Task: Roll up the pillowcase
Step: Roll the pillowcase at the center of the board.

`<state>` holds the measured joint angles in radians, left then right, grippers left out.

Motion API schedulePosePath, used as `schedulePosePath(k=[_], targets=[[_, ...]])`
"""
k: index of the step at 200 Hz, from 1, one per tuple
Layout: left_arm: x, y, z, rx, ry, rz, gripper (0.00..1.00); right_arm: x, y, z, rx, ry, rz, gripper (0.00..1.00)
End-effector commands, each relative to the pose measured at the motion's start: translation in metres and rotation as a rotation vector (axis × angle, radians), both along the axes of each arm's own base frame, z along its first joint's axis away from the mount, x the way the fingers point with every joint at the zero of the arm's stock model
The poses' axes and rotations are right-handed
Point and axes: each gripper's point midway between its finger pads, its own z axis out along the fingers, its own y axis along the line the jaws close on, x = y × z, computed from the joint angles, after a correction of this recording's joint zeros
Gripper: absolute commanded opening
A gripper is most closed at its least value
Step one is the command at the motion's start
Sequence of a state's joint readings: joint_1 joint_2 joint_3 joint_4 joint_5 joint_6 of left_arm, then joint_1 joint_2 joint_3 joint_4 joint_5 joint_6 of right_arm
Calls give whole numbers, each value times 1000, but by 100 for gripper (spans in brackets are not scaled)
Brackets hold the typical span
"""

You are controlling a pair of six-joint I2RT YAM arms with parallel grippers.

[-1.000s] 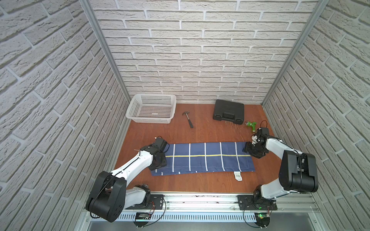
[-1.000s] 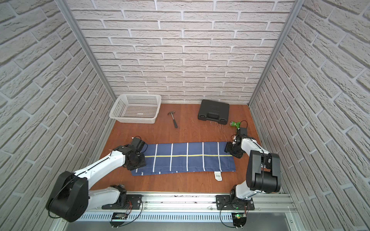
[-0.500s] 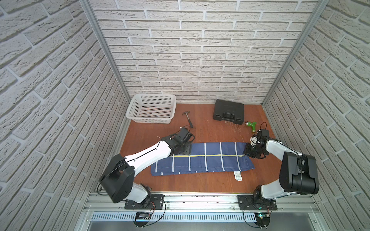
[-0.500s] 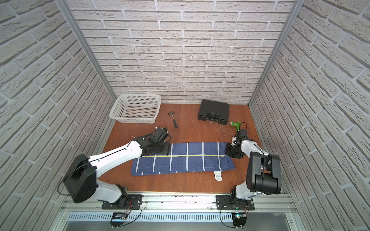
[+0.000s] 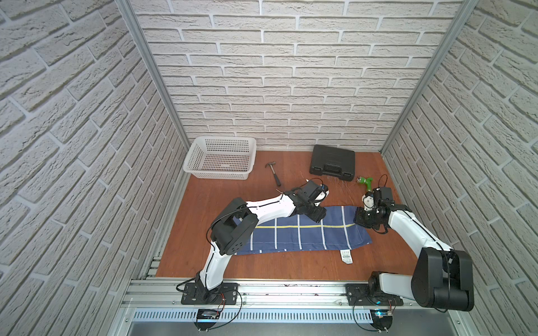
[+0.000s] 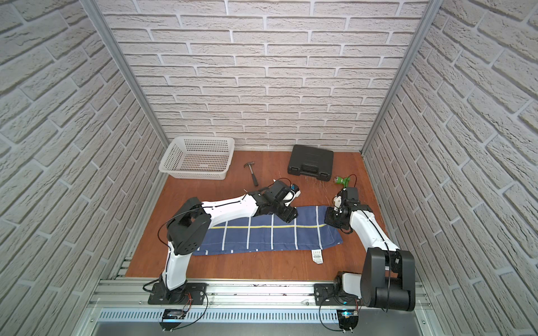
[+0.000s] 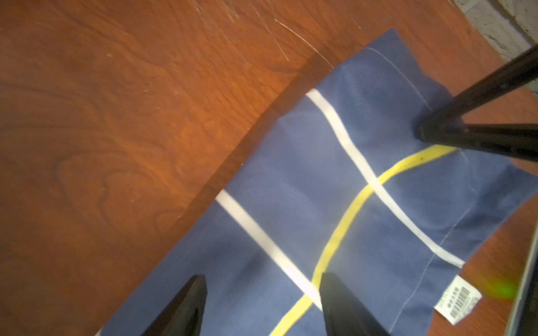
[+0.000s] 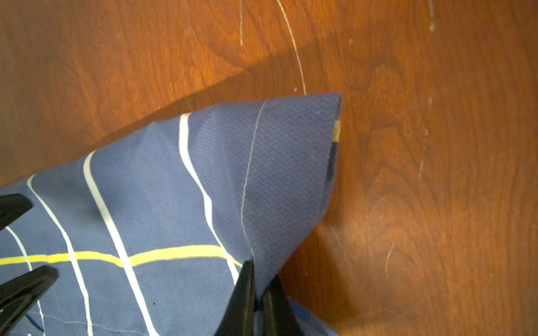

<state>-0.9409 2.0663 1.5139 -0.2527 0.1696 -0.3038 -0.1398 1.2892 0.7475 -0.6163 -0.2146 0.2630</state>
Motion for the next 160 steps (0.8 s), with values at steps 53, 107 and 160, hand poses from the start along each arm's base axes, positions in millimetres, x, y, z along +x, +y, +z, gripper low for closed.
schedulePosePath(k=[53, 107, 160], targets=[[5, -13, -7, -52, 42, -50, 65, 4, 32, 15, 21, -22, 12, 19], [4, 15, 7, -68, 51, -3, 65, 21, 64, 17, 74, -20, 2, 22], [1, 39, 17, -88, 55, 40, 65, 28, 92, 7, 73, 26, 29, 22]])
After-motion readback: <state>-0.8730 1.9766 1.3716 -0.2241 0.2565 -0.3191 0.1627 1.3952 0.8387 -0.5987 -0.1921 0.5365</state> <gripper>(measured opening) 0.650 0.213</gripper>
